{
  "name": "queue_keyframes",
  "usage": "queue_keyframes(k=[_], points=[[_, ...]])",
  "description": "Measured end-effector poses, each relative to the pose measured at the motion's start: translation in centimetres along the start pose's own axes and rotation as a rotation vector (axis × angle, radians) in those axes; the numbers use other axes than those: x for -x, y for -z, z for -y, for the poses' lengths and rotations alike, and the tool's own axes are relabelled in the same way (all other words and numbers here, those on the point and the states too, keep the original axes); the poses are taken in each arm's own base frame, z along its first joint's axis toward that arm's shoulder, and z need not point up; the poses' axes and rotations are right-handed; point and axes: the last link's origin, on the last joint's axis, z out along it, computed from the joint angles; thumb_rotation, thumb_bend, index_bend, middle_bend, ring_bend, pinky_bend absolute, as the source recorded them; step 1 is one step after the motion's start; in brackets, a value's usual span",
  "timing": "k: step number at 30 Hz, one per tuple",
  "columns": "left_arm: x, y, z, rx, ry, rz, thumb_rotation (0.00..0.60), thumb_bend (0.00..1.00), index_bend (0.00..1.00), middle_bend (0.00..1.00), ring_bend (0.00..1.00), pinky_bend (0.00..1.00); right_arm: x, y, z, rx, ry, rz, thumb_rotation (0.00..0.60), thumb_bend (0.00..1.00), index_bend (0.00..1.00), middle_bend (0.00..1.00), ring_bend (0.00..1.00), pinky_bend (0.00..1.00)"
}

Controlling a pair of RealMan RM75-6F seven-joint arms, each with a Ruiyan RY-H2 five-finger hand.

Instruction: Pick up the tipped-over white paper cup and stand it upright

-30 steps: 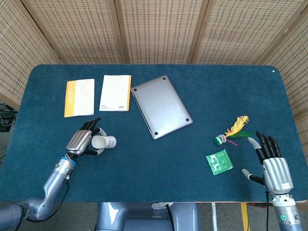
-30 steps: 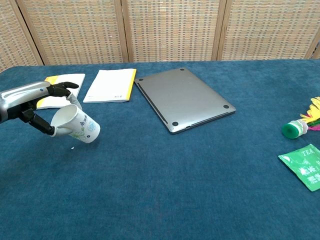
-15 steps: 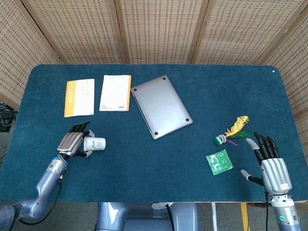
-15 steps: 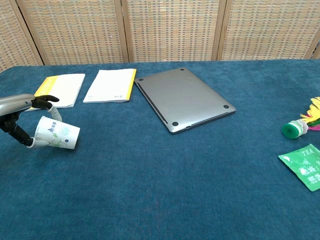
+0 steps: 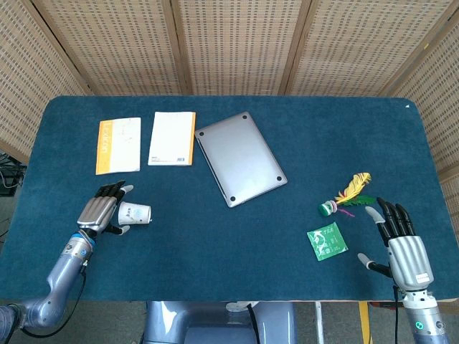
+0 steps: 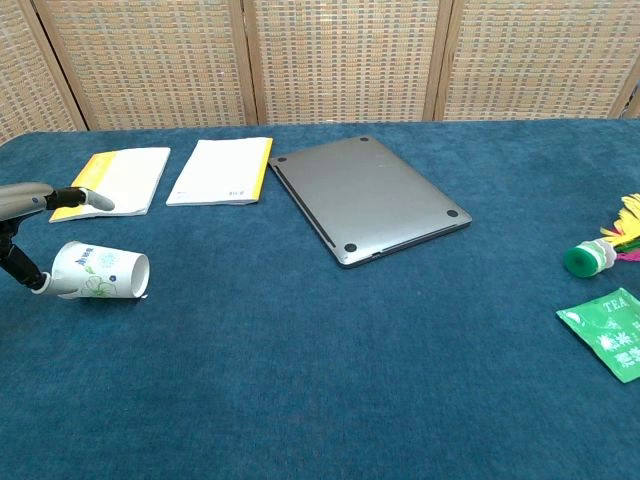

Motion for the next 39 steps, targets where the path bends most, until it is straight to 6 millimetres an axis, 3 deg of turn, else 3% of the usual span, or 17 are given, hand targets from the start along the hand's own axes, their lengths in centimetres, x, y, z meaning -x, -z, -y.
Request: queue_keyframes(k=[18, 30, 39], points=[[-0.2, -0.5, -5.1, -0.071, -0.184, 0.036, 0.600, 0.24, 0.21, 0.00, 0.00, 0.00, -0.7, 0.0, -0.2, 0.002, -0.031, -0.018, 0.600, 0.13, 0.00, 0.00, 0.00, 0.00], [1.1, -1.1, -5.9, -0.086, -0.301, 0.016, 0.600, 0.25, 0.25, 0.00, 0.00, 0.00, -0.9, 0.1, -0.3, 0.002, -0.039, -0.020, 0.600, 0.13, 0.00, 0.00, 0.00, 0.00], [2.2, -1.5, -5.9, -0.081, -0.334, -0.008, 0.600, 0.36, 0.35, 0.00, 0.00, 0.00, -0.9, 0.1, -0.1, -0.008, -0.045, -0.021, 0.600, 0.13, 0.00, 0.00, 0.00, 0.00]])
